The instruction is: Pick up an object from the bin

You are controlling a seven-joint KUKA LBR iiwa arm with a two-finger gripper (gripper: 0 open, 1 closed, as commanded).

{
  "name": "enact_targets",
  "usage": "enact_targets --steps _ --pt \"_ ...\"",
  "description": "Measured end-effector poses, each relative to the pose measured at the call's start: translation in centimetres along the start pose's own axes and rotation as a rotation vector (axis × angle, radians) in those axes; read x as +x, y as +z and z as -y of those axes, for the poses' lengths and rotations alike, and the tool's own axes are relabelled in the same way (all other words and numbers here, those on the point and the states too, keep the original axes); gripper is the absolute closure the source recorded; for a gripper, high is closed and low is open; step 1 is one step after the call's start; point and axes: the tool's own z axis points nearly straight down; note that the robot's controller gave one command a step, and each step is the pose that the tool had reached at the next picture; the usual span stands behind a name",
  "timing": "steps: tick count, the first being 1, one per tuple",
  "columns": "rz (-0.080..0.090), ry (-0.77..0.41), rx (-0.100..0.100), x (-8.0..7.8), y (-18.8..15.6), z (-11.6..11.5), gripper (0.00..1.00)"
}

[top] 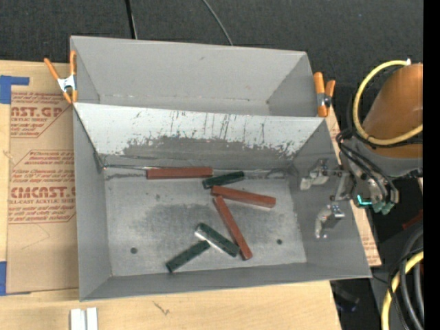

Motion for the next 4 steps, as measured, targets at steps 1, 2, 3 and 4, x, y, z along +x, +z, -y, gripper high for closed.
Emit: enact_targets --steps 1,2,3,4 --pt "0.008 -0.002 0.002 -0.2 -0.4 -0.1 0.0" --pt "0.012 0.092 0.001 -0.8 4.3 -2.2 0.0" --pt "0.013 0.115 0.001 -2.7 10.9 -1.4 0.0" --pt "0.005 0.2 -0.001 -5.2 14.5 -1.0 0.0"
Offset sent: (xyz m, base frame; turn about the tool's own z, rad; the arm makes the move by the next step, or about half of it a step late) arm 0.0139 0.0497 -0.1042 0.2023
